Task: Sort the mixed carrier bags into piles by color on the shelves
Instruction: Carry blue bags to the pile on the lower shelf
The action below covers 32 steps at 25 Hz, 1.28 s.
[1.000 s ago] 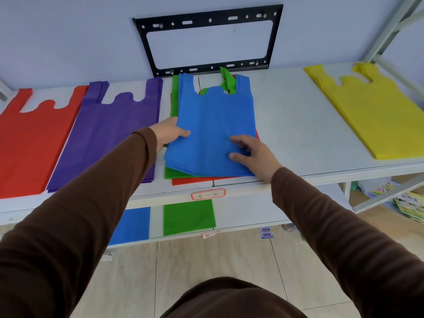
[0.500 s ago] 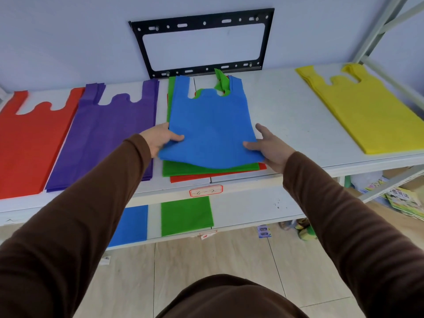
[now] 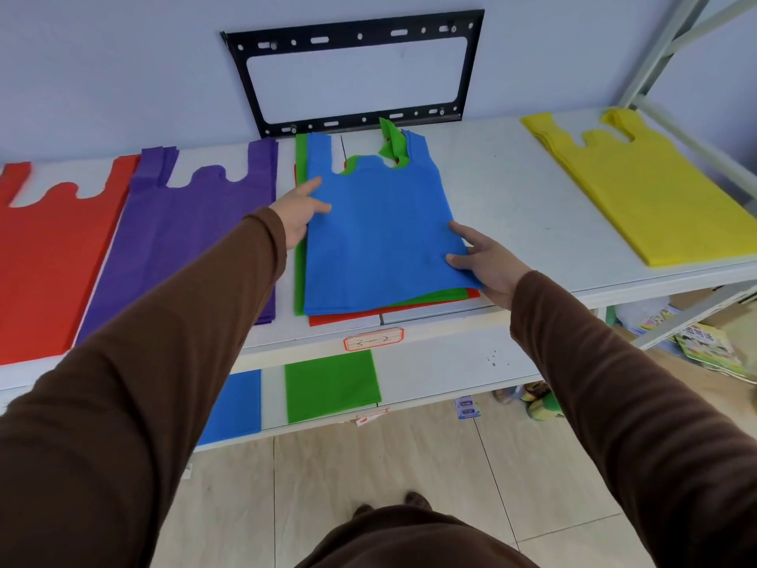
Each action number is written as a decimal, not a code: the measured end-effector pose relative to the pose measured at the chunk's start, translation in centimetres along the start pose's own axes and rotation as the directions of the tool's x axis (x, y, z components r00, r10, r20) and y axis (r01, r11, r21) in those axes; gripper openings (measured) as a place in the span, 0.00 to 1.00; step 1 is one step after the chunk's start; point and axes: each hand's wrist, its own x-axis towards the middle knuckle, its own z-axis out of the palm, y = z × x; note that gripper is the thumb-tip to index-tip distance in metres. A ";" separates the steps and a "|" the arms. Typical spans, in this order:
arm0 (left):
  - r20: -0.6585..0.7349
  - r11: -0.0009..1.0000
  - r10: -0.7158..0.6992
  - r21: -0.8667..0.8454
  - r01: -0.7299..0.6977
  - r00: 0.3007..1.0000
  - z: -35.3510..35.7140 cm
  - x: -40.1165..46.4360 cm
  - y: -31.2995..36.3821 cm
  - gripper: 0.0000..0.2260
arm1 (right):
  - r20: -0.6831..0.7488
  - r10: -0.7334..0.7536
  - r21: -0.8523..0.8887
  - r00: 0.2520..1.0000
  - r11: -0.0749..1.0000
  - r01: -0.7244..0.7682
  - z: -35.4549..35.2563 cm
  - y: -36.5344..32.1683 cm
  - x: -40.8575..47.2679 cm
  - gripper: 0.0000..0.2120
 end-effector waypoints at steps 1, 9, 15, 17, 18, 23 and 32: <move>0.020 0.999 0.001 0.047 -0.002 1.000 0.0 0.3 0.0 0.29 | 0.001 -0.003 0.034 1.000 0.999 0.003 -0.1 0.1 0.0 0.27; 0.042 0.912 0.208 0.354 -0.209 0.977 1.3 -1.2 2.7 0.35 | -0.124 -0.212 -0.209 0.969 0.961 0.184 2.0 -2.2 -1.5 0.28; 0.030 0.801 0.493 0.375 -0.467 0.869 -1.0 -9.4 4.2 0.37 | -0.014 -0.427 -0.132 0.904 0.897 0.421 3.6 -2.8 -8.5 0.30; 0.006 0.792 0.531 0.353 -0.498 0.847 -2.3 -13.6 1.9 0.38 | 0.068 -0.433 -0.148 0.899 0.887 0.438 4.3 -0.7 -11.8 0.31; -0.017 0.796 0.535 0.343 -0.498 0.844 -2.8 -16.0 0.3 0.38 | 0.112 -0.423 -0.162 0.899 0.885 0.437 4.6 0.5 -13.3 0.31; -0.192 0.825 0.511 0.385 -0.415 0.838 -3.6 -29.4 -11.0 0.37 | 0.355 -0.291 -0.211 0.888 0.901 0.379 6.9 9.3 -20.3 0.33; -0.378 0.994 0.106 0.052 -0.093 0.920 -8.4 -41.2 -30.8 0.38 | 0.475 0.068 -0.353 0.877 0.928 0.119 13.5 24.9 -22.4 0.33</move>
